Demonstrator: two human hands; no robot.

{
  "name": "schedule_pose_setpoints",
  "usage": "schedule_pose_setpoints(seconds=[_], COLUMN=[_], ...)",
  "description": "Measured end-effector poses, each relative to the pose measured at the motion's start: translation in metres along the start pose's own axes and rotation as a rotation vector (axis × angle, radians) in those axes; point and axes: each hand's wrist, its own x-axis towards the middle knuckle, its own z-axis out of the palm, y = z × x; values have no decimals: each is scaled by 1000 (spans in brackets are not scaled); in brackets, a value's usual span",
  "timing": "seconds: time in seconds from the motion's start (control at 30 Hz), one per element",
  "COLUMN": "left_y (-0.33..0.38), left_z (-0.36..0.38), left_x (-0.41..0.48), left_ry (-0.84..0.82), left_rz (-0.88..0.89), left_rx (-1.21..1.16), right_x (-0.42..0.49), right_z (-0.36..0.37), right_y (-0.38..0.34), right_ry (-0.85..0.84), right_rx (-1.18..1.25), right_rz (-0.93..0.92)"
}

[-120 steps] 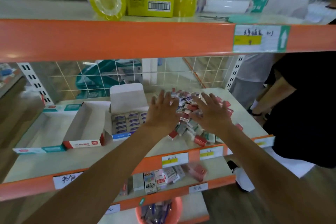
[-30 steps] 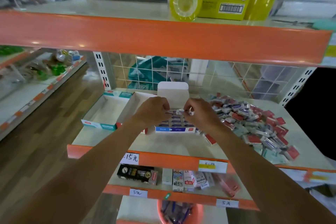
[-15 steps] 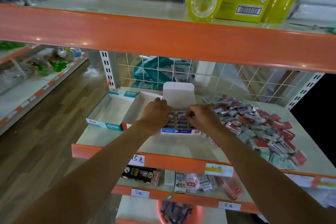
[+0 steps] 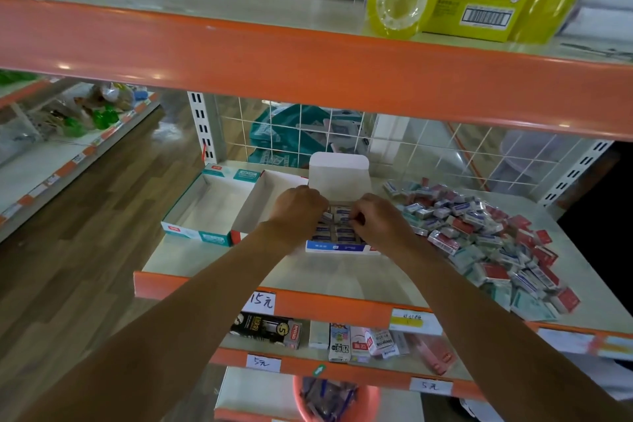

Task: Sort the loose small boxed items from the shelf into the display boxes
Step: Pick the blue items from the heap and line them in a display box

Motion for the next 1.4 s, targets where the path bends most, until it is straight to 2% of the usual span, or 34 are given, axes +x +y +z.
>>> schedule_pose_setpoints(seconds=[0.3,0.47,0.67,0.8,0.93,1.3,1.4], left_y=[3,-1,-1,-4,-6,-4,-1], left_z=[9,9,12,11,11,6,1], left_x=[0,4,3,4,6,4,3], left_ry=[83,55,63,69,43,5,25], left_rz=[25,14,22,24,10,31,20], left_rx=[10,-53,11,95,115,115,143], right_x=[3,5,6,5,2,6,5], right_z=[3,7,5,3,3,2,-2], right_y=[-2,-11,-15,-15,-16,-20,-20], right_ry=[17,59,22,16,19,-29,-50], right_rx=[-32,-61,-38,-60,-39,-50,-103], right_rz=[-65,-64,-67,-37,78,116,77])
